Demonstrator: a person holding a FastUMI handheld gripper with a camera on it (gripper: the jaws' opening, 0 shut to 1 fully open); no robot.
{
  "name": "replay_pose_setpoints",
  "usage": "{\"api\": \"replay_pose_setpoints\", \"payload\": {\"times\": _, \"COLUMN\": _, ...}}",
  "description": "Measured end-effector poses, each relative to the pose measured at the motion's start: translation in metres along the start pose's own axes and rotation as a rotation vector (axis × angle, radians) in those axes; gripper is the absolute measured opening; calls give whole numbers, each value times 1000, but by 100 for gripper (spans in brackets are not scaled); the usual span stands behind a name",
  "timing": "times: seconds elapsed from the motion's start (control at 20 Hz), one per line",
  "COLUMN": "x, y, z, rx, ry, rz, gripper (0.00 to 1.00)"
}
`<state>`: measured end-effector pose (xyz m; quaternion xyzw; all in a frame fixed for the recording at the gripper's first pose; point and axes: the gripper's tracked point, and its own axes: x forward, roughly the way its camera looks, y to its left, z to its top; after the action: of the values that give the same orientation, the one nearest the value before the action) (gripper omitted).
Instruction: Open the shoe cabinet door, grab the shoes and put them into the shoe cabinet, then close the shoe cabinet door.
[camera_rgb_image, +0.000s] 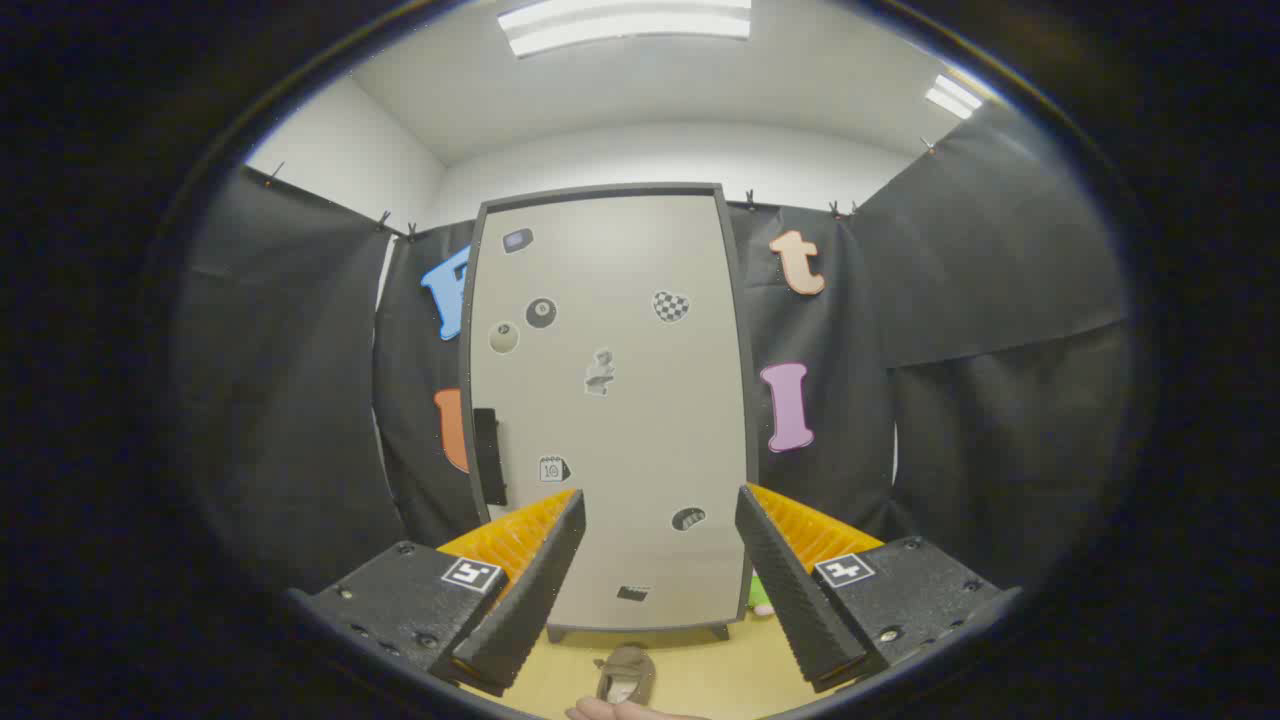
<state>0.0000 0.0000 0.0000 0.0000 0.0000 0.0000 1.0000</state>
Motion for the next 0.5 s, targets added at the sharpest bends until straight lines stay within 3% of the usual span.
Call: {"api": "replay_pose_setpoints", "payload": {"times": 0.5, "x": 0, "y": 47, "z": -15, "rx": -57, "ry": 42, "rz": 74, "gripper": 99}}
